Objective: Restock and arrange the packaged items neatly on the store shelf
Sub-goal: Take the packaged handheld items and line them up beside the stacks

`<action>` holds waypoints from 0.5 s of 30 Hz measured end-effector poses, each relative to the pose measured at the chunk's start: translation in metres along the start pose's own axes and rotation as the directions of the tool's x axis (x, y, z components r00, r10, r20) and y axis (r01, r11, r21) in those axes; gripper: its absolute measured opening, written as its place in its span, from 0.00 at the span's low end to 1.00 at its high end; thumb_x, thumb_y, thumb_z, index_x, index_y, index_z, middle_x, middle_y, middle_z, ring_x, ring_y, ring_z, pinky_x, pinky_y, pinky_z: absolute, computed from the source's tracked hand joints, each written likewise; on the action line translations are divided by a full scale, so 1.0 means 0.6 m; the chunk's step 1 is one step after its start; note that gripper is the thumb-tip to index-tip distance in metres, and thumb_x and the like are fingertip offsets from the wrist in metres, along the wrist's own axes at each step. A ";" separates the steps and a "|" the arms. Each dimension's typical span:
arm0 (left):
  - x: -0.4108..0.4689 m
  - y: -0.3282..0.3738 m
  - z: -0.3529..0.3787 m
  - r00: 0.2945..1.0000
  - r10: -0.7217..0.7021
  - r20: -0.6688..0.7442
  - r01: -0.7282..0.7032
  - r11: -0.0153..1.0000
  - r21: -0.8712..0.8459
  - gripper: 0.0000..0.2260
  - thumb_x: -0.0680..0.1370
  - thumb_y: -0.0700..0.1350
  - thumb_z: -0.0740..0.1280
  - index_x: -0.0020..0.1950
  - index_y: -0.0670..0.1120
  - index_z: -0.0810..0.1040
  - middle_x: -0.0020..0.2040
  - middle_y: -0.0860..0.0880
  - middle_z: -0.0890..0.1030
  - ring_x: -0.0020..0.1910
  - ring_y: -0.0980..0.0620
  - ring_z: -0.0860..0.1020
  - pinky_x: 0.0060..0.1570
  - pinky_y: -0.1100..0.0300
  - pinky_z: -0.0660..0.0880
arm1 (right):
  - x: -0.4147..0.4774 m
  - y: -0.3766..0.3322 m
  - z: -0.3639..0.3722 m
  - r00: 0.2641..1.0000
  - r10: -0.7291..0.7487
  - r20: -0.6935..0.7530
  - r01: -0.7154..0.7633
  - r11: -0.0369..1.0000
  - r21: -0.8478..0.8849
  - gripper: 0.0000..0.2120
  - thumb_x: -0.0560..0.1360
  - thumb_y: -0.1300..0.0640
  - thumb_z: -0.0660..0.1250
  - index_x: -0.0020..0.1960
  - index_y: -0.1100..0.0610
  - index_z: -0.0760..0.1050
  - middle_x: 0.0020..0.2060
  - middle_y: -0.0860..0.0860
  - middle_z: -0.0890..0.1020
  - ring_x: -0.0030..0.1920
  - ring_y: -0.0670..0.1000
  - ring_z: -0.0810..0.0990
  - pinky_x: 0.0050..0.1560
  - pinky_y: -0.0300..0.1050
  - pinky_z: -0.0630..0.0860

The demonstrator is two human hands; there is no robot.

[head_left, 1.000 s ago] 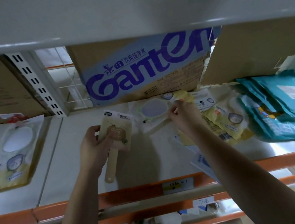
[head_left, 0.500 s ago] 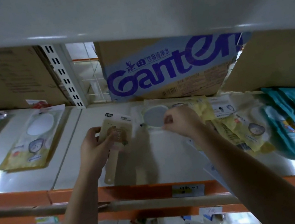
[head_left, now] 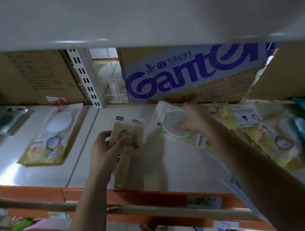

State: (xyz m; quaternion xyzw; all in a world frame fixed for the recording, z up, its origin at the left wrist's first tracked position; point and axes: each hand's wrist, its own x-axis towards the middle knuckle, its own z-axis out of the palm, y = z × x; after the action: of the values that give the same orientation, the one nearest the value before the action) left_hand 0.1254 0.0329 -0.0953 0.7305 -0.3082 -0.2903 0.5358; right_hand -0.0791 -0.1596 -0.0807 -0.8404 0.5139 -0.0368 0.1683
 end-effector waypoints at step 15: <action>0.043 -0.016 -0.174 0.998 -0.023 -0.050 0.011 0.973 -0.230 0.05 0.79 0.37 0.63 0.50 0.44 0.77 0.38 0.49 0.83 0.32 0.55 0.82 0.27 0.63 0.76 | 0.008 -0.170 0.048 0.990 0.125 0.069 -0.121 0.475 0.872 0.14 0.75 0.55 0.71 0.58 0.59 0.78 0.46 0.54 0.85 0.43 0.51 0.85 0.45 0.48 0.82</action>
State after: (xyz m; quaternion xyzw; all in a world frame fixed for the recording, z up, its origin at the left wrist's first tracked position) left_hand 0.2221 0.0789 -0.0803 0.6736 -0.2524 -0.3092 0.6220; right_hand 0.0170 -0.1146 -0.0755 -0.5994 0.4830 -0.2819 0.5726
